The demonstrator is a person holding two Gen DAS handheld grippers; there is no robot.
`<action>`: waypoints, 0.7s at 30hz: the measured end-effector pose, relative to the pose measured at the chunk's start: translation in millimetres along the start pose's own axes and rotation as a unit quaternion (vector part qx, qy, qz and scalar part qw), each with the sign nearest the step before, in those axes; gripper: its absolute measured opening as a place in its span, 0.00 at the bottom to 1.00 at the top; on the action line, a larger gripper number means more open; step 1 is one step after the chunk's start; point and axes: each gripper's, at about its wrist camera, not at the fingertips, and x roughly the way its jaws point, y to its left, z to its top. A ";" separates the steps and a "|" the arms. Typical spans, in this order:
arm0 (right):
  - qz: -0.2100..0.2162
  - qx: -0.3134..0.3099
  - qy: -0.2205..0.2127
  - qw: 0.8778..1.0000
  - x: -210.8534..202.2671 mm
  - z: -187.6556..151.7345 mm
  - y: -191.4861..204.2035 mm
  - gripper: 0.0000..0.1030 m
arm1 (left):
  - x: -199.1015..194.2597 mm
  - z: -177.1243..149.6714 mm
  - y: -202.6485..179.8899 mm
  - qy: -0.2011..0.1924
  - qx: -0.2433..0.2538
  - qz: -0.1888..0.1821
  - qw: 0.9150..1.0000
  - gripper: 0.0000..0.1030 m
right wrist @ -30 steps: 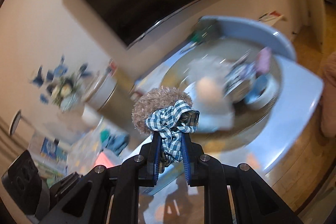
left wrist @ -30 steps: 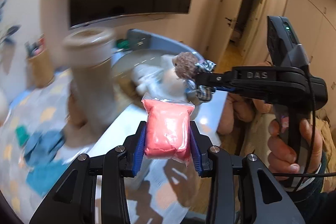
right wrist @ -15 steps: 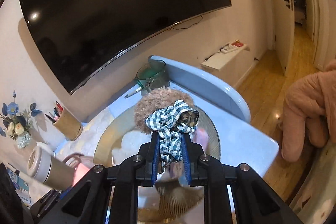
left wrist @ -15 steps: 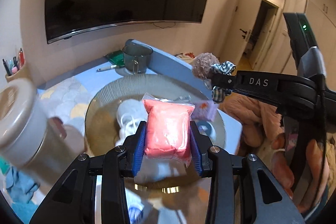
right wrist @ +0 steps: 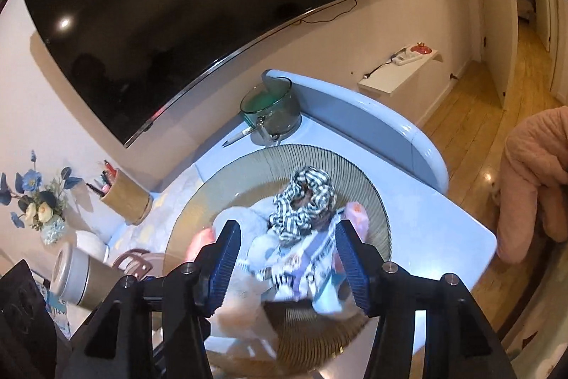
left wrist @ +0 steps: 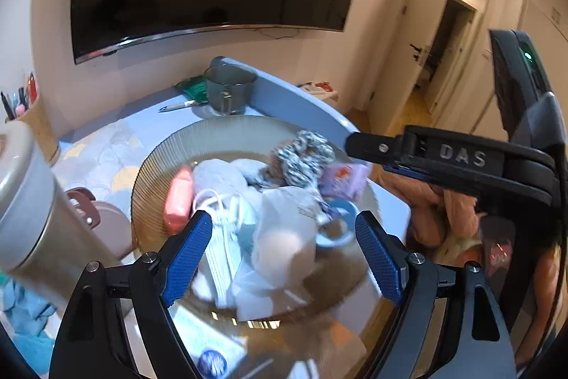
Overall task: Organize soft objects
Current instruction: 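Carry the pink pack and scrunchie to the glass plate and release them, then return both open tools to the bed toward the teal pouch and blue bag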
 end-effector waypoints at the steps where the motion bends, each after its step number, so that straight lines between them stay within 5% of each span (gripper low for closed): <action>1: 0.001 -0.001 -0.002 1.000 -4.2 -2.5 1.0 0.53 | -9.6 -3.6 -4.1 -0.004 0.007 -0.006 1.000 0.79; 11: 0.022 -0.039 -0.035 0.998 -66.0 -52.8 42.2 0.53 | -104.4 -41.1 -5.9 -0.038 0.045 0.000 0.998 0.79; 21: 0.062 -0.116 -0.006 0.991 -72.5 -113.0 124.7 0.57 | -230.6 -80.8 86.2 -0.091 -0.004 0.087 0.992 0.80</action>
